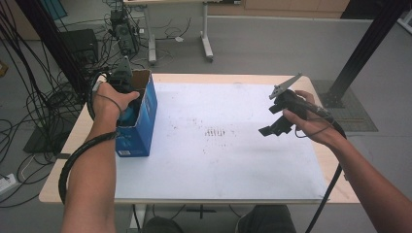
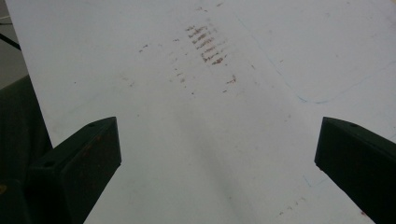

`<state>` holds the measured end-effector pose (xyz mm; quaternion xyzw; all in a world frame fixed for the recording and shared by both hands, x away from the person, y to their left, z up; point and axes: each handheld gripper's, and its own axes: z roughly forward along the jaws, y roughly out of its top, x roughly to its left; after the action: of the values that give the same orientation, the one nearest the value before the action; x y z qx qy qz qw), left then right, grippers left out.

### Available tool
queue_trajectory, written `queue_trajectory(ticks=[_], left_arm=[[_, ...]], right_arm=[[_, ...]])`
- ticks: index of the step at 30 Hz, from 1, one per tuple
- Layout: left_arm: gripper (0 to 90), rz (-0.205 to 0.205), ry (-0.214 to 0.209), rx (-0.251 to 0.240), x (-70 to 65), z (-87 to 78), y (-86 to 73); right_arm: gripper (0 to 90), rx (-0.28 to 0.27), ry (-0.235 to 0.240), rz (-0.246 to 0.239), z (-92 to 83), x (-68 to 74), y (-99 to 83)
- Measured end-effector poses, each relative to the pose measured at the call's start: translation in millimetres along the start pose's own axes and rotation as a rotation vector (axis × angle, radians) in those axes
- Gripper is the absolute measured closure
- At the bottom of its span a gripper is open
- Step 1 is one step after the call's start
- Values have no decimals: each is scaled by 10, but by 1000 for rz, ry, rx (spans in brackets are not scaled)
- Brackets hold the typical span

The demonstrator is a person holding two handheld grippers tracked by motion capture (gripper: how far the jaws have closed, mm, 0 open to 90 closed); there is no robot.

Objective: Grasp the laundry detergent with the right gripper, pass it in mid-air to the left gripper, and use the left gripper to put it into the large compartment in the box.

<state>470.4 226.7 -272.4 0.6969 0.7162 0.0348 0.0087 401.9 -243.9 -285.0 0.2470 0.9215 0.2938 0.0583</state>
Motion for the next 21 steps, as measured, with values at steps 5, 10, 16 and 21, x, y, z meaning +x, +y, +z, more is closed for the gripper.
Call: queue_trajectory(ticks=[5,10,16,21], left_arm=[[361,-1,1,-4,0,2,-5],[360,-3,3,-4,-6,3,-2],[359,-7,2,-7,2,5,-5],[359,-9,1,-8,7,6,-4]], right_arm=[[3,1,-5,1,-15,1,-2],[3,0,-11,2,-44,-2,-2],[4,2,-13,0,-44,2,-4],[4,5,-16,-1,-43,1,-2]])
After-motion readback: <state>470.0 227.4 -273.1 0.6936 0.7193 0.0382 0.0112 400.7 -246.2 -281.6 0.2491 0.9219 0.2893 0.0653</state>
